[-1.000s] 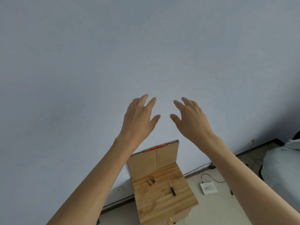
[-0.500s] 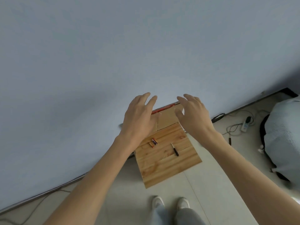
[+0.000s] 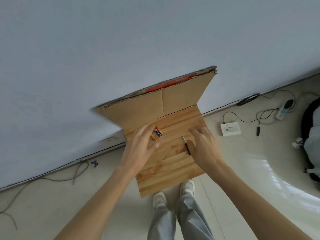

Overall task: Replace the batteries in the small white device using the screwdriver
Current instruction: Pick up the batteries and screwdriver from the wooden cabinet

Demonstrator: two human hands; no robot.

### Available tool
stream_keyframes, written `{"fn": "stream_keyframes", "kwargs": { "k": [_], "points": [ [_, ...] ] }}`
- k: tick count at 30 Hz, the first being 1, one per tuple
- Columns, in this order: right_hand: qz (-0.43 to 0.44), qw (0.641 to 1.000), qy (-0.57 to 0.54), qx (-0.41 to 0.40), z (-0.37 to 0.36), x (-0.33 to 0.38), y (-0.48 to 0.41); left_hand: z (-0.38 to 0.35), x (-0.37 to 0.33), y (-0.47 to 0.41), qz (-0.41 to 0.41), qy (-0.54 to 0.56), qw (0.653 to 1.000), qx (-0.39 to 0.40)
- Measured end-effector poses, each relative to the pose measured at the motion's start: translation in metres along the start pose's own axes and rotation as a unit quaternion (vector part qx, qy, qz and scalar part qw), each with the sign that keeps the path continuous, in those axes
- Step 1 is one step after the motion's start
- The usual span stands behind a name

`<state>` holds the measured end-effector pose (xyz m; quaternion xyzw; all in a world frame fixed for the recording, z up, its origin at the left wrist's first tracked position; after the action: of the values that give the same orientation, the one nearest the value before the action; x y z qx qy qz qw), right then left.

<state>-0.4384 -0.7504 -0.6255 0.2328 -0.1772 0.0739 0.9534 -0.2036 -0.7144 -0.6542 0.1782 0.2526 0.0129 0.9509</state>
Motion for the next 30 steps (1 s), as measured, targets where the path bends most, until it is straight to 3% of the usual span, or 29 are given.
{"fn": "stream_keyframes", "kwargs": {
  "k": [13, 24, 30],
  "points": [
    [-0.02, 0.997, 0.048, 0.058, -0.147, -0.089, -0.073, -0.152, 0.098, -0.101, 0.014, -0.021, 1.0, -0.011],
    [-0.011, 0.998, 0.046, 0.051, -0.178, -0.105, -0.085, -0.164, 0.111, -0.111, 0.015, 0.024, 0.998, -0.056],
    [-0.003, 0.998, 0.043, 0.052, -0.18, -0.107, -0.093, -0.166, 0.1, -0.122, -0.019, -0.01, 0.998, -0.064]
  ]
}}
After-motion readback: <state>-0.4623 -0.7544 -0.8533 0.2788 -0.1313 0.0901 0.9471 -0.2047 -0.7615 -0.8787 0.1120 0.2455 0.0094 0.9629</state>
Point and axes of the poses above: each hand's wrist, its own y-axis away from the middle knuckle, its own z-axis out of the back of the hand, x = y × z, the point moved 3 cm from there along -y, towards the middle knuckle, and after that the axes turned 7 degrees about x, right-handed, at the moved point
